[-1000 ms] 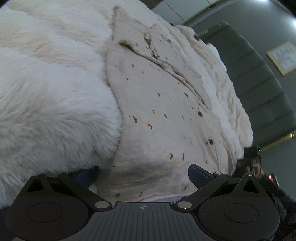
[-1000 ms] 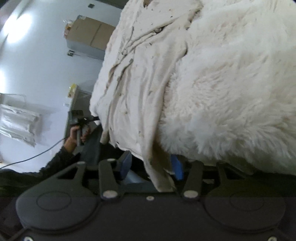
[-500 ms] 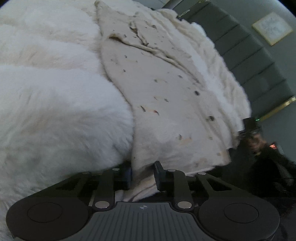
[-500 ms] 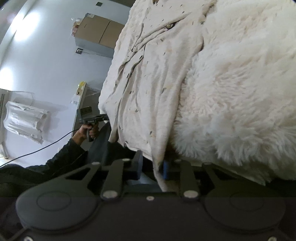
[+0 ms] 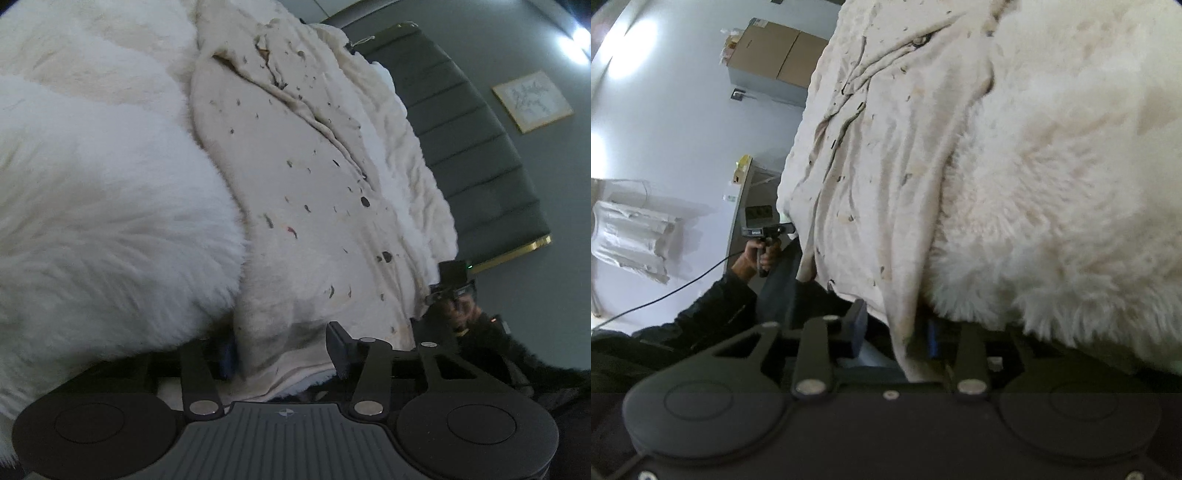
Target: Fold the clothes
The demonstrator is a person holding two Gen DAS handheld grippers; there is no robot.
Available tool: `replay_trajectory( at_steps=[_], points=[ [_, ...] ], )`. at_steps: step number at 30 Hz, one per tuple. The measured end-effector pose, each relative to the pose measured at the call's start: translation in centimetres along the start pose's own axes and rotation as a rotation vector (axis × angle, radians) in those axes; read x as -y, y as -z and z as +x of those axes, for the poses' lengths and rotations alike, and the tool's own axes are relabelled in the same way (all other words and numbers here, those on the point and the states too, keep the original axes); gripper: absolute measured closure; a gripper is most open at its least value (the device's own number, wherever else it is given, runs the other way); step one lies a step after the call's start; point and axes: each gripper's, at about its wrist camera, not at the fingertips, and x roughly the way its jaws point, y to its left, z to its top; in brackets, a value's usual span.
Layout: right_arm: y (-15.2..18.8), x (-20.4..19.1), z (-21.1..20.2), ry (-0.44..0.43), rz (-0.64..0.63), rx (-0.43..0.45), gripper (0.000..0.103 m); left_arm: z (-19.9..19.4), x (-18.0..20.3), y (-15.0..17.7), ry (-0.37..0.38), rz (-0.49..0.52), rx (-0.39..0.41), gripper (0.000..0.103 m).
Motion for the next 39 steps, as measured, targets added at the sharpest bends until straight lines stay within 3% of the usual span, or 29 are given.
replay_trajectory(
  at_steps=[1, 4, 5, 6, 7, 10, 12, 19, 24, 32, 35, 39],
  points=[
    [0.2, -0.1, -0.1, 0.011, -0.004, 0.002, 0.095, 0.1, 0.3, 0.1, -0.011, 0.005, 0.001, 0.06],
    [0.6, -0.3, -0.3, 0.043, -0.005, 0.029, 0.099, 0.4, 0.6, 0.2, -0.026, 0.017, -0.008, 0.061],
    [0.8, -0.4, -0.3, 0.052, -0.007, 0.037, 0.1, 0.6, 0.6, 0.2, -0.031, 0.019, -0.019, 0.066],
    [0.9, -0.5, -0.3, 0.062, -0.006, 0.042, 0.101, 0.7, 1.0, 0.2, -0.057, 0.04, -0.017, 0.094],
    [1.0, -0.6, -0.3, 0.072, -0.005, 0.049, 0.102, 0.8, 1.4, 0.2, -0.084, 0.062, -0.014, 0.099],
    [1.2, -1.1, -0.5, 0.097, -0.017, 0.083, 0.102, 0.4, 3.1, 0.4, -0.132, 0.139, -0.01, 0.101],
    [1.2, -1.9, -0.9, 0.089, -0.035, 0.121, 0.102, -0.3, 4.2, 0.2, -0.116, 0.164, 0.016, 0.101],
    [-0.8, -5.4, -3.9, -0.048, -0.065, 0.418, 0.102, -5.1, 6.4, -4.4, 0.066, 0.14, 0.3, 0.101],
    [-3.1, -6.6, -4.0, -0.081, -0.085, 0.513, 0.102, -6.2, 7.4, -8.9, 0.147, 0.149, 0.422, 0.101],
    [-12.7, -6.0, -7.0, -0.072, -0.078, 0.721, 0.102, -6.5, 6.5, -17.2, 0.207, 0.149, 0.496, 0.101],
    [-17.6, -5.3, -8.0, -0.048, -0.096, 0.749, 0.102, -4.8, 5.0, -25.4, 0.178, 0.184, 0.498, 0.101],
    [-28.8, -3.8, -7.8, 0.047, -0.121, 0.743, 0.103, -1.6, 2.1, -35.4, 0.103, 0.172, 0.494, 0.1]
  ],
)
